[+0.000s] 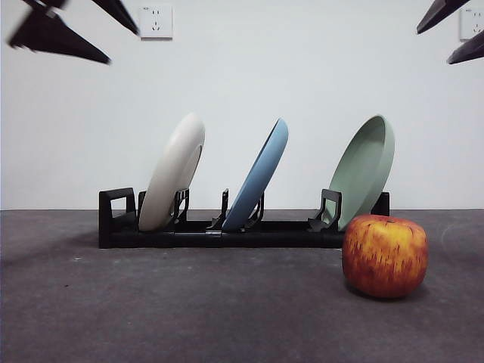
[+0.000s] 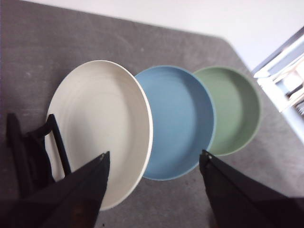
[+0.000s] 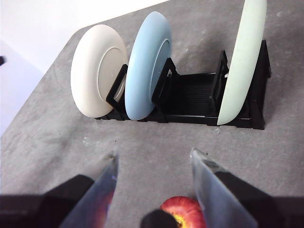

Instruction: Take the yellow plate from the plate rack,put the plate on the table,take the apple from the table,put the apple in the plate

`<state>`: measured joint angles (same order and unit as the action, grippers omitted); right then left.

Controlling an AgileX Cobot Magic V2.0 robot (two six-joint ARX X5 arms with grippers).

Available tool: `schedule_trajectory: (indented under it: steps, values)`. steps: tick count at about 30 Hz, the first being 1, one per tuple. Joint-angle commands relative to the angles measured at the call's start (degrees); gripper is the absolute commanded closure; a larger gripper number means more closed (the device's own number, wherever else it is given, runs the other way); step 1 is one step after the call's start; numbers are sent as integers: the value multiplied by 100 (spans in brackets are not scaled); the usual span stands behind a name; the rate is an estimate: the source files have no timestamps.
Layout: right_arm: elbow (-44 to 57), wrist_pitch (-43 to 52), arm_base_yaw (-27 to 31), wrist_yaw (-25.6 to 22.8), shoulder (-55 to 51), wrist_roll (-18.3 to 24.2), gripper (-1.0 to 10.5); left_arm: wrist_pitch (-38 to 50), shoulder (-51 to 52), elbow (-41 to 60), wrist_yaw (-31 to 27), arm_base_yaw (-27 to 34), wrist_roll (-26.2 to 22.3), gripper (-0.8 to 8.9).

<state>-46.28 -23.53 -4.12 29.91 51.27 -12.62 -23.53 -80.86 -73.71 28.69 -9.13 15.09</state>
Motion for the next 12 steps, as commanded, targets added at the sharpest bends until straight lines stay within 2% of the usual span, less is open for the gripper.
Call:
schedule_trajectory:
  steps: [1, 6, 12]
  values:
    - [-20, 33, -13, 7, 13, 52, 689, -87, -527, -354, -199, -216, -195, 489]
    - [-20, 31, -13, 4, 13, 52, 689, -90, -1309, -826, -527, -542, -280, 490]
    - [-20, 31, -13, -13, 13, 52, 690, 81, -1860, -883, -824, -761, -297, 492]
